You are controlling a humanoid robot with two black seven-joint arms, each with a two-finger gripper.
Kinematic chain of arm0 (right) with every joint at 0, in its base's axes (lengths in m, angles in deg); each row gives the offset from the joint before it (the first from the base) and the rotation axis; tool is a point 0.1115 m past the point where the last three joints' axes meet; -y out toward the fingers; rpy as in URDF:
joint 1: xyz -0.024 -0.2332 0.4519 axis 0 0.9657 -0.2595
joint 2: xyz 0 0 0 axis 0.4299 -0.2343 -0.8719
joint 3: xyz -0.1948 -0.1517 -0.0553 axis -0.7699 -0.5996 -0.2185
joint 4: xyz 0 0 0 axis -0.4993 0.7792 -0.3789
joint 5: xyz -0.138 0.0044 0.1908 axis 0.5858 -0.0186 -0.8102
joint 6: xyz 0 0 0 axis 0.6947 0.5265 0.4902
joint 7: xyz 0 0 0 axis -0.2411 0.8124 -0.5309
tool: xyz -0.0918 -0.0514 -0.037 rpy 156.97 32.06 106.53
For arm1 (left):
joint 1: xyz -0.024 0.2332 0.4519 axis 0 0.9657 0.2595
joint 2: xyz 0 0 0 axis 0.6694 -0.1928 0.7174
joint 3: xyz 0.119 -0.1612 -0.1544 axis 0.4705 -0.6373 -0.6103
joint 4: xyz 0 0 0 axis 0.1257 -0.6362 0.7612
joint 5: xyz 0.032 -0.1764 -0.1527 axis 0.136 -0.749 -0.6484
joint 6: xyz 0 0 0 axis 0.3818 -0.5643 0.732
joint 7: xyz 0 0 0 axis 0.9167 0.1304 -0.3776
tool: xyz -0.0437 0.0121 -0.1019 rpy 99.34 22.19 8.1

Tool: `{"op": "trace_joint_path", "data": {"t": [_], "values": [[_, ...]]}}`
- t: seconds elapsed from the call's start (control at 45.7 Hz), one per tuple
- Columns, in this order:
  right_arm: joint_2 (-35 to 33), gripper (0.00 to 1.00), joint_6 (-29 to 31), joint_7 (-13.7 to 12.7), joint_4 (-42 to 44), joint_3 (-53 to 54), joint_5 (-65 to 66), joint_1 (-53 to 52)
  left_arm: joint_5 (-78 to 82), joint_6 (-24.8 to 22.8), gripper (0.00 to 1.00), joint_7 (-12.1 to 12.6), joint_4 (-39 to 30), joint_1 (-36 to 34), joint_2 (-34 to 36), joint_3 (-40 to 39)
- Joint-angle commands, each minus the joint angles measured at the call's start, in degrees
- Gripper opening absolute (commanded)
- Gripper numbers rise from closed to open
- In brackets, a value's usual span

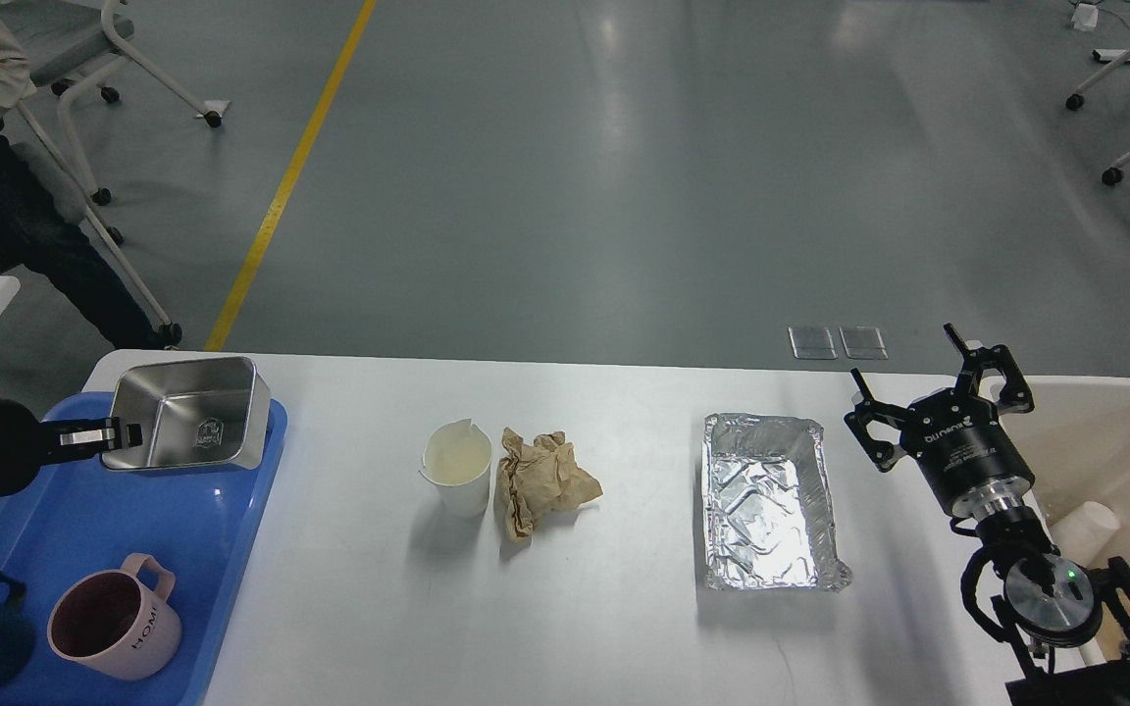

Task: Tidy desktop
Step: 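Lift the steel tray with the left gripper and set it in the blue tray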

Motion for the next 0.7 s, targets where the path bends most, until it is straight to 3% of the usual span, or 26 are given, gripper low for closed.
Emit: {"op": "trace_joint_path", "data": {"t": [0.0, 0.328, 0.679], "values": [[0.0, 1.0, 0.0, 0.0, 0.0, 0.0, 0.0, 0.1, -1.0, 0.8, 0.04, -0.1, 5.5, 1.5, -4.0, -0.1], [-0.1, 1.0, 0.0, 0.0, 0.1, 0.1, 0.0, 0.1, -2.3, 1.0, 0.04, -0.2, 21.5, 6.4, -12.8, -0.4], [0.1, 1.0, 0.0, 0.0, 0.2, 0.0, 0.0, 0.2, -7.5, 3.2, 0.04, -0.1, 32.3, 11.3, -18.5, -0.2]]}}
